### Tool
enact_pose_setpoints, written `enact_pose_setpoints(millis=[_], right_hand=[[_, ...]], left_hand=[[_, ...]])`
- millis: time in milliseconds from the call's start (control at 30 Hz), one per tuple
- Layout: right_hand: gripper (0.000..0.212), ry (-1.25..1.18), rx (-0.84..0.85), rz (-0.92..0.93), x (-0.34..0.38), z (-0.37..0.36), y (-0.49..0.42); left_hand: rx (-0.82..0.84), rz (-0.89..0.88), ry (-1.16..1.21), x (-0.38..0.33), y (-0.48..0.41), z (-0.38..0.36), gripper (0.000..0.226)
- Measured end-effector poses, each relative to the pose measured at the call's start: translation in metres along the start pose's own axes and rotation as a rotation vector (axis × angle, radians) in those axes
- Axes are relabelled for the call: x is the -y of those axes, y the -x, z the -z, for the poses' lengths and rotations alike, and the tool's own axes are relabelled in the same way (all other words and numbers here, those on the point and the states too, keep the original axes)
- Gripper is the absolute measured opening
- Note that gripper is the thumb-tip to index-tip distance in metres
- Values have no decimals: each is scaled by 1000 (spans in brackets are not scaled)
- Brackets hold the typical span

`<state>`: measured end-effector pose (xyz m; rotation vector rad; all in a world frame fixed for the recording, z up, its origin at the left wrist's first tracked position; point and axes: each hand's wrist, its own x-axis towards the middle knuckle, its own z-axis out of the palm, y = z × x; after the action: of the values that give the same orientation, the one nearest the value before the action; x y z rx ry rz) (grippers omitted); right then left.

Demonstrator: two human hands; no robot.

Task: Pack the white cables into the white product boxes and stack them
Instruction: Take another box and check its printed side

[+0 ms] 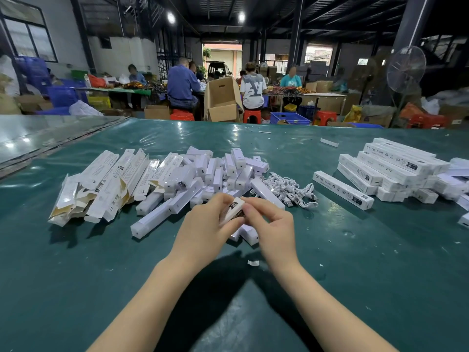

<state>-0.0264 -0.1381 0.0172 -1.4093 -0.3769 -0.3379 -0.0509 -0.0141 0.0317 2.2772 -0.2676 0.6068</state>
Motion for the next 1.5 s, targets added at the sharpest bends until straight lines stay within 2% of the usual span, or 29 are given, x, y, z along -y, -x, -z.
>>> enact_pose_setpoints(millis=[67,133,200,267,333,367,400,500,567,600,700,800,833,933,967,1000,1067,1167,1267,1400,1500], right_hand=[[18,-199,86,-224,3,1,-4],[17,-125,126,-248,2,7,-10],[17,-113,6,-231,2,20,-19],[17,-158,-189,-208,1,37,-28],[18,-144,-310,-191,-4,48,-32],[19,-111,-323,-188,-8,49,-31],[20,-59,-312,-176,-12,47,-30],[21,120,-225,-88,-18,36,-21],[26,226,-180,3,-18,31,-17],[30,281,-166,40,-18,29,-16],[34,372,-150,98,-16,27,-14],[16,460,-100,148,-13,32,-18],[18,505,-77,169,-12,34,-19],[51,541,84,149,-7,42,-27],[53,554,142,136,-5,43,-29],[46,567,157,134,-5,45,-30],[25,513,-11,112,-6,55,-37],[11,421,-478,-32,-9,85,-55],[18,390,-830,-208,-18,121,-64],[17,398,-953,-320,-36,141,-65],[24,458,-909,-385,-41,150,-78]], left_hand=[[-21,-15,-78,-1,1,-3,36],[-12,-34,-148,0,2,-5,41],[19,-5,-221,4,2,-3,40],[24,47,-366,10,3,-1,36],[-47,94,-399,16,3,-1,30],[-111,114,-343,18,3,-2,27],[-185,147,-256,20,3,-4,28],[-377,348,136,26,-4,-4,51],[-501,414,418,28,-6,-3,52],[-559,421,485,28,-6,-4,53],[-632,429,579,29,-5,-10,54],[-607,434,589,34,-5,-14,47],[-602,434,569,35,-5,-14,46],[-576,416,477,36,-6,-11,49],[-562,412,427,37,-7,-10,48],[-546,404,374,37,-7,-9,44],[-527,353,299,36,-7,-8,36],[-570,314,325,33,-5,-12,25],[-635,345,392,32,-6,-18,17],[-665,333,376,35,-8,-21,16],[-672,319,365,35,-9,-22,16]])
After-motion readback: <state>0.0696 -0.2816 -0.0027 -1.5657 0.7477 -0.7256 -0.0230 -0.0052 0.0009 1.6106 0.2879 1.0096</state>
